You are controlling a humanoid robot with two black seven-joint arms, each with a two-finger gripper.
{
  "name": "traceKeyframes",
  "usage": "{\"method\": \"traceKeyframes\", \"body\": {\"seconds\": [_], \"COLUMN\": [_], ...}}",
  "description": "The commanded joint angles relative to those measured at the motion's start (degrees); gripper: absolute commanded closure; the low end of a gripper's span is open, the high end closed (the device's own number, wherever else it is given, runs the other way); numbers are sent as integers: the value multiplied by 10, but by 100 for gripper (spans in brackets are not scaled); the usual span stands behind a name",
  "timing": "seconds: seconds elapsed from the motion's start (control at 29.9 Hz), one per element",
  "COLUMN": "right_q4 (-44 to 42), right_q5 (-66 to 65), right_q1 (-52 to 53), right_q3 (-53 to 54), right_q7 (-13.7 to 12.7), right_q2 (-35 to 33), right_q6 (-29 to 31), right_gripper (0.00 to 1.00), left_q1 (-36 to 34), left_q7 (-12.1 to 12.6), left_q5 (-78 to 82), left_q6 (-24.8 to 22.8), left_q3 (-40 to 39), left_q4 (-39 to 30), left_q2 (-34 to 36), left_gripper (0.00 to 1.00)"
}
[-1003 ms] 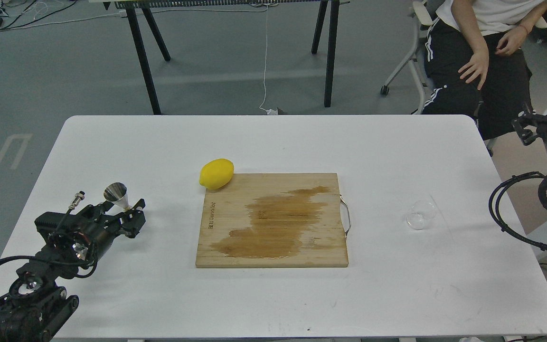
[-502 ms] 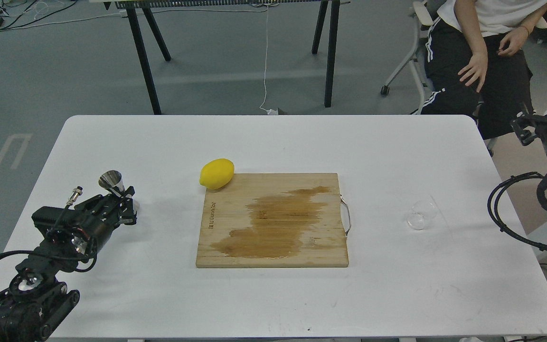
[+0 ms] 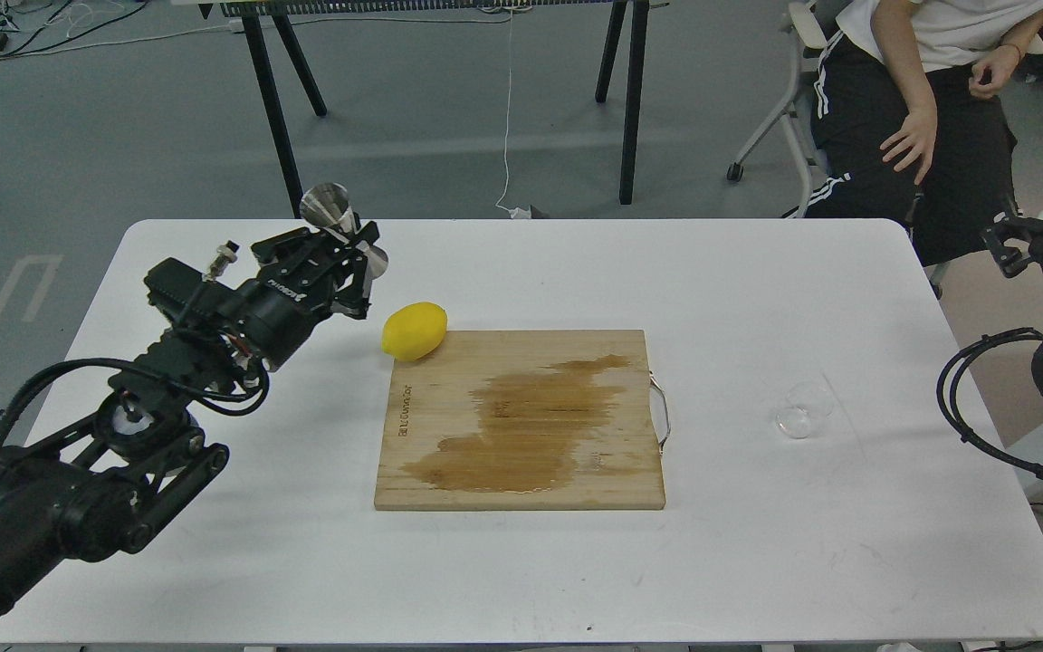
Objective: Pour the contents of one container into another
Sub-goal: 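Lift the jigger with the left gripper and carry it over the board, then lower the jigger upright onto the board center with the left gripper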
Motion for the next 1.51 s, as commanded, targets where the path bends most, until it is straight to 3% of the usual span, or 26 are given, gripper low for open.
{"method": "traceKeyframes", "body": {"seconds": [0.0, 0.13, 0.27, 0.47, 0.9, 1.04, 1.2, 1.47], "right_q4": [-2, -2, -2, -2, -1, -2, -2, -1], "right_q5": [0, 1, 1, 4, 8, 8, 8, 8], "right_q1": [-1, -14, -24, -25, -25, -25, -25, -25], "right_q3": [0, 1, 1, 1, 0, 0, 1, 1], "right_q7": [0, 1, 11, 11, 11, 11, 11, 11], "right_q2": [-9, -18, -21, -21, -21, -21, -21, -21], "right_q6": [0, 0, 0, 0, 0, 0, 0, 0], "right_gripper": [1, 1, 1, 1, 1, 1, 1, 1], "left_q1": [-40, -48, -41, -41, -26, -15, -9, -11], "left_q7": [8, 40, 43, 53, 55, 65, 76, 76], "left_q5": [0, 0, 0, 0, 0, 0, 0, 0], "left_q6": [-7, -22, -22, -22, -23, -23, -23, -20], "left_q3": [83, 161, 216, 222, 228, 222, 222, 220], "left_q4": [13, 55, 98, 178, 182, 182, 181, 176], "left_q2": [-61, -112, -149, -157, -157, -157, -157, -157], "left_gripper": [96, 96, 96, 95, 79, 64, 62, 51]}}
